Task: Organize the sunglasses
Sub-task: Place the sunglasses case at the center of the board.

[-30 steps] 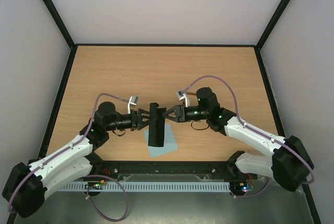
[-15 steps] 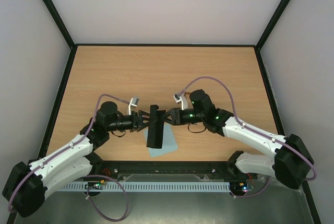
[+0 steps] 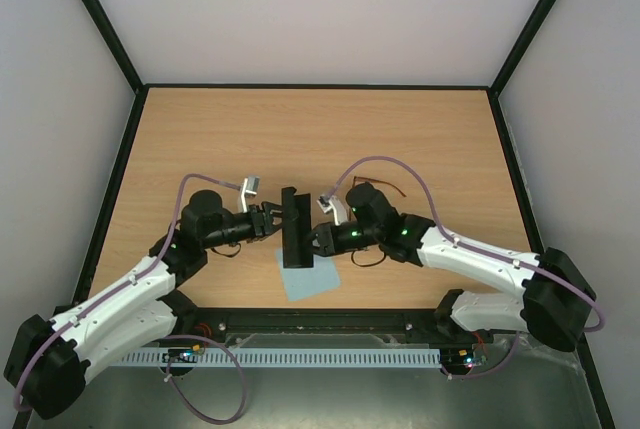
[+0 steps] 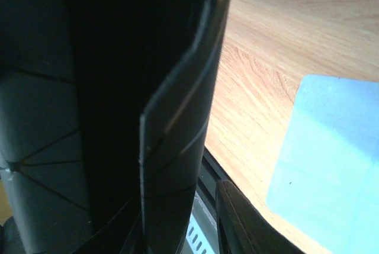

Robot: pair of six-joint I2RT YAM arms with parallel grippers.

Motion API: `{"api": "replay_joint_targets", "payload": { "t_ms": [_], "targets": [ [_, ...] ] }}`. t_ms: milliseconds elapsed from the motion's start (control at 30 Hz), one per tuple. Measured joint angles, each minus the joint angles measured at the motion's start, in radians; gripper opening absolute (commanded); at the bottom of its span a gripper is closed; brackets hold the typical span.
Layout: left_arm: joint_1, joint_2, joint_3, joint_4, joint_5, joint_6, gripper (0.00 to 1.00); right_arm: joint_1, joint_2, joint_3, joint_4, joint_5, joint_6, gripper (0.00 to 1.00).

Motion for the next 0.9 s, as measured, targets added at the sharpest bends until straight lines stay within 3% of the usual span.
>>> {"api": "replay_joint_targets", "payload": {
  "t_ms": [133, 267, 333, 500, 667, 900],
  "targets": [
    [0.0, 0.0, 0.0, 0.0, -0.007, 0.007, 0.4, 0.008, 0.015, 0.0, 0.002, 0.008, 0.012, 0.11],
    [0.001, -0.004, 0.0, 0.0, -0.016, 0.019, 0.7, 0.01, 0.017, 0.014, -0.021, 0.068, 0.015, 0.01],
    [0.005, -0.016, 0.003, -0.014, -0.027, 0.034, 0.78, 0.014, 0.025, 0.055, -0.084, 0.119, 0.001, 0.01],
    [0.048, -0.054, 0.059, -0.131, -0.074, 0.087, 0.8, 0.015, 0.071, 0.249, -0.318, 0.361, -0.113, 0.01],
    [0.113, -0.051, 0.09, -0.255, -0.138, 0.13, 0.79, 0.015, 0.171, 0.464, -0.537, 0.726, -0.225, 0.01],
    [0.14, -0.026, 0.088, -0.33, -0.168, 0.137, 0.78, 0.014, 0.448, 0.716, -0.803, 1.262, -0.311, 0.01]
  ]
}}
